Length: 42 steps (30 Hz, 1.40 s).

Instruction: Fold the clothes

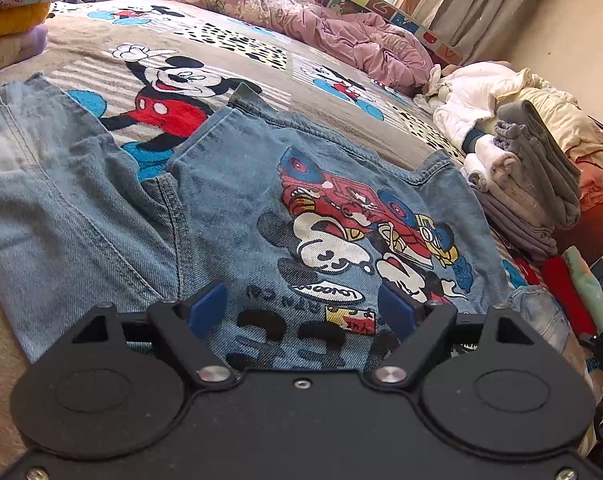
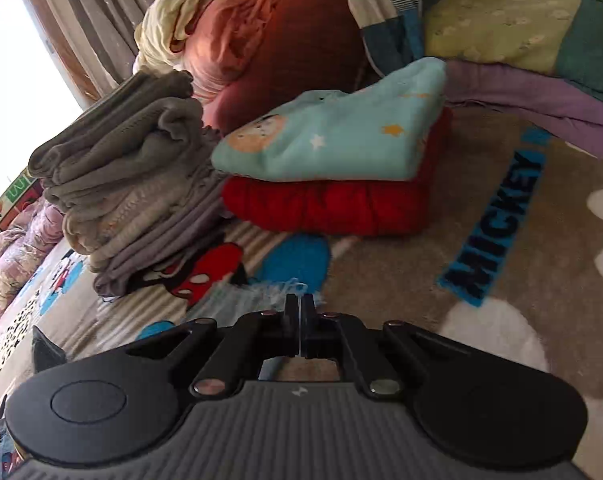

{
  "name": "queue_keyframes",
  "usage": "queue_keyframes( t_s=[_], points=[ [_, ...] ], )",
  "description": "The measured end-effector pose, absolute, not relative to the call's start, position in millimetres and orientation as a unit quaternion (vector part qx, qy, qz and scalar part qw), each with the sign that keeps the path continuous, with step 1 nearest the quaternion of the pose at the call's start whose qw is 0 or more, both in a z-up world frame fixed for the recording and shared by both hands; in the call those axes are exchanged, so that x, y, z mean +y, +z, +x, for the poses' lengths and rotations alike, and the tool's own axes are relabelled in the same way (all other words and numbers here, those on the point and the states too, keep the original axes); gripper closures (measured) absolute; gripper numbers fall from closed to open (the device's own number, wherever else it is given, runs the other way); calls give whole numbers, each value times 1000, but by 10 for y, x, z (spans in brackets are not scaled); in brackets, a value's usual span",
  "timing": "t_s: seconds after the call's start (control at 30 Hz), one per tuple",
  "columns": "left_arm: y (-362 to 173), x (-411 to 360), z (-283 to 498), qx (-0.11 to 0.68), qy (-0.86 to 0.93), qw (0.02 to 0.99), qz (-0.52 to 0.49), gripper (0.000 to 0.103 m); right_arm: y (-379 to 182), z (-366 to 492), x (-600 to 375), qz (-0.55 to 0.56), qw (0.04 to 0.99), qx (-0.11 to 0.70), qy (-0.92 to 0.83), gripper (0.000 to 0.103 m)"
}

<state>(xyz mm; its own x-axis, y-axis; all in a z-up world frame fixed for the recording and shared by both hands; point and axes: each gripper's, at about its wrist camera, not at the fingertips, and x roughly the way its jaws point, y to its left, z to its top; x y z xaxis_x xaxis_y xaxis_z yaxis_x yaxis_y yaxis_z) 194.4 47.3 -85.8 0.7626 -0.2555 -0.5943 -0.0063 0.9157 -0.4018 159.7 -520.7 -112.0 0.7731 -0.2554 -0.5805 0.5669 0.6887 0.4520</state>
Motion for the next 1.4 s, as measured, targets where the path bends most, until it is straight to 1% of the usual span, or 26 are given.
queue_keyframes(
  t_s=[0.03,0.07,0.13,0.17,0.2,0.23,0.27,0.3,0.33,0.4,0.43,0.47,0.53,0.6,0.63,0.67,0.7,0.73,0.83,0.9,1.07,1.13,1.2,1.23,1.33,1.4],
  points=[
    [-854,464,1942,337,-67,919,-191,20,-1157,1558,-5220,320,884,247,-236,99],
    [-847,454,1937,336,-65,920,-188,20,-1176,1530,-5213,319,882,251,-241,95],
    [-818,425,1909,330,-61,924,-180,20,-1188,1475,-5165,328,878,251,-241,93],
    [-798,409,1893,326,-61,927,-176,20,-1193,1456,-5133,338,877,251,-233,85],
    [-761,389,1864,316,-65,931,-170,20,-1201,1446,-5099,353,874,252,-219,79],
    [-722,362,1831,304,-71,936,-163,20,-1206,1444,-5058,364,873,253,-203,67],
    [-677,312,1779,291,-85,941,-150,20,-1204,1456,-4997,366,874,256,-189,51],
    [-632,263,1727,277,-98,946,-136,21,-1199,1491,-4924,358,879,260,-178,47],
    [-589,208,1675,264,-113,950,-123,21,-1200,1547,-4867,348,883,265,-172,45],
    [-531,59,1565,248,-160,950,-100,23,-1245,1628,-4842,350,881,268,-174,45],
    [-524,-27,1522,245,-186,947,-92,25,-1270,1650,-4848,358,879,263,-176,45],
    [-531,-135,1487,244,-212,943,-82,31,-1296,1657,-4867,369,876,254,-179,46],
    [-570,-367,1430,246,-252,934,-62,35,-1352,1673,-4912,391,870,237,-184,49],
    [-630,-596,1397,250,-281,925,-43,49,-1403,1677,-4947,417,862,220,-188,52],
    [-664,-707,1384,252,-294,921,-34,51,-1426,1686,-4959,428,858,215,-186,60],
    [-702,-823,1368,254,-306,917,-21,53,-1448,1707,-4966,436,856,213,-181,77],
    [-741,-931,1354,256,-316,913,-9,55,-1471,1739,-4973,444,853,215,-170,90],
    [-783,-1006,1349,263,-324,909,4,55,-1466,1757,-4971,447,853,216,-161,98],
    [-963,-1192,1356,302,-329,893,59,56,-1333,1638,-4979,461,856,173,-155,98],
    [-1032,-1231,1329,299,-327,891,94,56,-1241,1521,-5020,465,857,150,-163,98],
    [-1022,-1226,1336,314,-338,880,118,56,-1375,1566,-5038,412,863,217,-197,98],
    [-996,-1187,1333,319,-348,874,115,56,-1395,1569,-5031,400,861,230,-213,96],
    [-915,-1100,1322,318,-356,873,98,56,-1279,1517,-4978,368,871,220,-242,85],
    [-870,-1050,1324,315,-358,875,89,56,-1221,1490,-4951,351,874,214,-257,78],
    [-681,-829,1417,281,-332,899,46,56,-968,1494,-4779,291,908,188,-235,78],
    [-626,-654,1541,272,-311,911,9,56,-833,1644,-4630,268,928,195,-172,78]
  ],
)
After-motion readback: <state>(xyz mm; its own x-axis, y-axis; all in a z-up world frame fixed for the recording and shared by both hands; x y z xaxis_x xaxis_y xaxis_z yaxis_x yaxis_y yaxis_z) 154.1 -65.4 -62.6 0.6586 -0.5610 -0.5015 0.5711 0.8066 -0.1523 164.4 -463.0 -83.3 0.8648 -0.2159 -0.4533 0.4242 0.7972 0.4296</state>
